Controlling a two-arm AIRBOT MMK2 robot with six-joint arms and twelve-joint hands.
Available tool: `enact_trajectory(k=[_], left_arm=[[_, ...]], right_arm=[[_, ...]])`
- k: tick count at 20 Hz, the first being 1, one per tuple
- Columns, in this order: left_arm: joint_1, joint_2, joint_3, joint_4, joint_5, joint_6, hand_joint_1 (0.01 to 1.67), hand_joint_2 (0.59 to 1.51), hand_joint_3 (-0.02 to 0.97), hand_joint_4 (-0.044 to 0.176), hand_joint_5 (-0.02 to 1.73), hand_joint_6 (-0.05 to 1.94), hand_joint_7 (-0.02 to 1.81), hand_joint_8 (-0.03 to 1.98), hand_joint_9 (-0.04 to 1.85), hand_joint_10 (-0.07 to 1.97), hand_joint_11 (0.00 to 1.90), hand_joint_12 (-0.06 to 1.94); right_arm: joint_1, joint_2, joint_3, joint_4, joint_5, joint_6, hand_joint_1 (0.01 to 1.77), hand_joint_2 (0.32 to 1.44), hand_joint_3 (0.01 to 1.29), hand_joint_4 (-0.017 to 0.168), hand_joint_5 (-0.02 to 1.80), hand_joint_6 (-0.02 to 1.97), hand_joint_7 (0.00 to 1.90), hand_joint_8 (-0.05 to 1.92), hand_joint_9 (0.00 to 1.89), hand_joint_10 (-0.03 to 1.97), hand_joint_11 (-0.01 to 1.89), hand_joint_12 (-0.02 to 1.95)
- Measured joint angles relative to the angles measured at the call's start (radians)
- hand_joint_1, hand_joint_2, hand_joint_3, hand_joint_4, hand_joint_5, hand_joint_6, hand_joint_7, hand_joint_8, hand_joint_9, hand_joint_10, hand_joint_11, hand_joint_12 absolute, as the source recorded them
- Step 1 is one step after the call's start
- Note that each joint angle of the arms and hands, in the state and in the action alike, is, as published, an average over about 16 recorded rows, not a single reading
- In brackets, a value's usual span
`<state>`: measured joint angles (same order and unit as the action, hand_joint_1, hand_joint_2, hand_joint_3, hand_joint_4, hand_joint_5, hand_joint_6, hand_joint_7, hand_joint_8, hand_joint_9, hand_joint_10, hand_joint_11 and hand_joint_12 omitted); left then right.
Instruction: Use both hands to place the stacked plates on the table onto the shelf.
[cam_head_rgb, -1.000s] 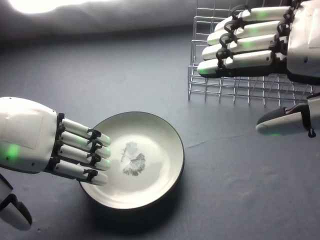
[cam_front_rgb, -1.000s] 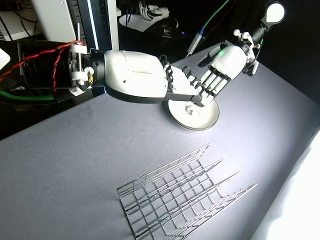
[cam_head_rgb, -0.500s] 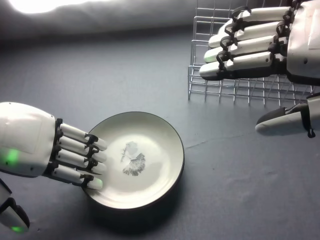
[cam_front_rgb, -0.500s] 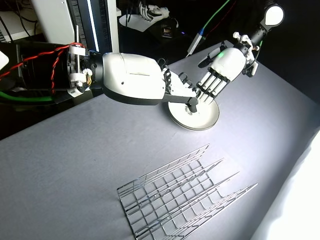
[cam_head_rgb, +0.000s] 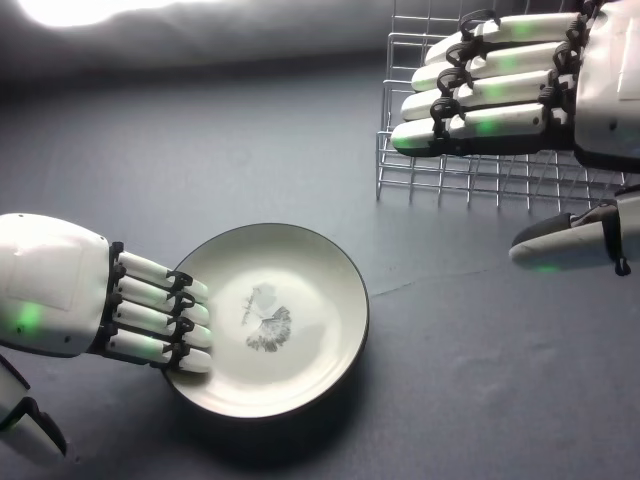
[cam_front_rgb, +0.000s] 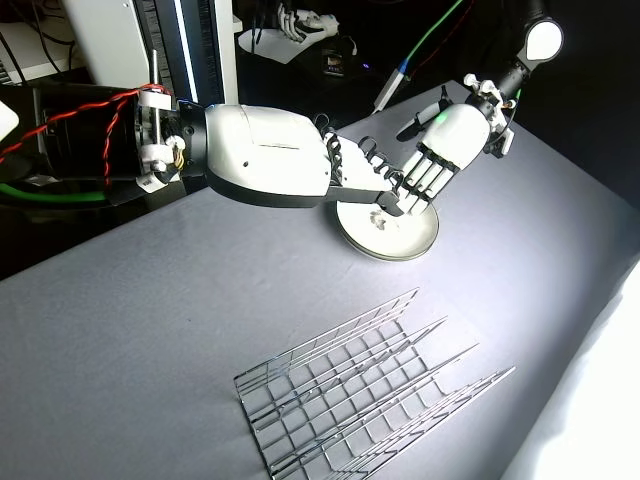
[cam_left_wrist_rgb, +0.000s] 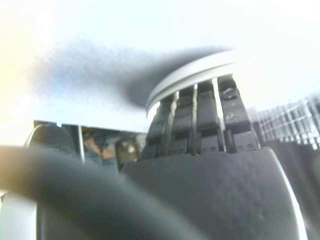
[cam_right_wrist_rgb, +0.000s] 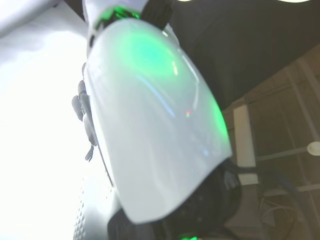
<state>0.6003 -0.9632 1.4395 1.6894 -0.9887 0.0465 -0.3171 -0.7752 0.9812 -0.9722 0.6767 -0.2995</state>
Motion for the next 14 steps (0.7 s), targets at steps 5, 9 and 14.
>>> enact_trajectory(k=[5, 9, 14], left_arm=[[0.023, -0.008, 0.010, -0.013, 0.013, 0.019, 0.01, 1.118, 0.017, -0.004, 0.03, -0.02, 0.04, 0.00, 0.04, 0.01, 0.02, 0.08], [0.038, -0.016, 0.010, -0.024, 0.026, 0.033, 0.01, 1.118, 0.017, -0.005, 0.02, -0.03, 0.02, -0.01, 0.04, 0.01, 0.02, 0.07], [0.047, -0.032, -0.005, -0.040, 0.051, 0.043, 0.01, 1.115, 0.017, -0.007, 0.00, -0.03, 0.00, -0.01, 0.02, 0.01, 0.02, 0.02]], right_arm=[[-0.002, -0.012, 0.028, -0.068, 0.050, -0.008, 0.12, 1.24, 0.01, 0.002, 0.22, 0.02, 0.22, 0.01, 0.20, 0.00, 0.01, 0.45], [-0.004, -0.035, 0.065, -0.157, 0.105, -0.017, 0.13, 1.24, 0.01, 0.002, 0.23, 0.02, 0.23, 0.01, 0.19, 0.00, 0.01, 0.45], [-0.011, -0.083, 0.123, -0.271, 0.168, -0.028, 0.13, 1.24, 0.01, 0.002, 0.23, 0.02, 0.22, 0.01, 0.18, 0.00, 0.01, 0.43]])
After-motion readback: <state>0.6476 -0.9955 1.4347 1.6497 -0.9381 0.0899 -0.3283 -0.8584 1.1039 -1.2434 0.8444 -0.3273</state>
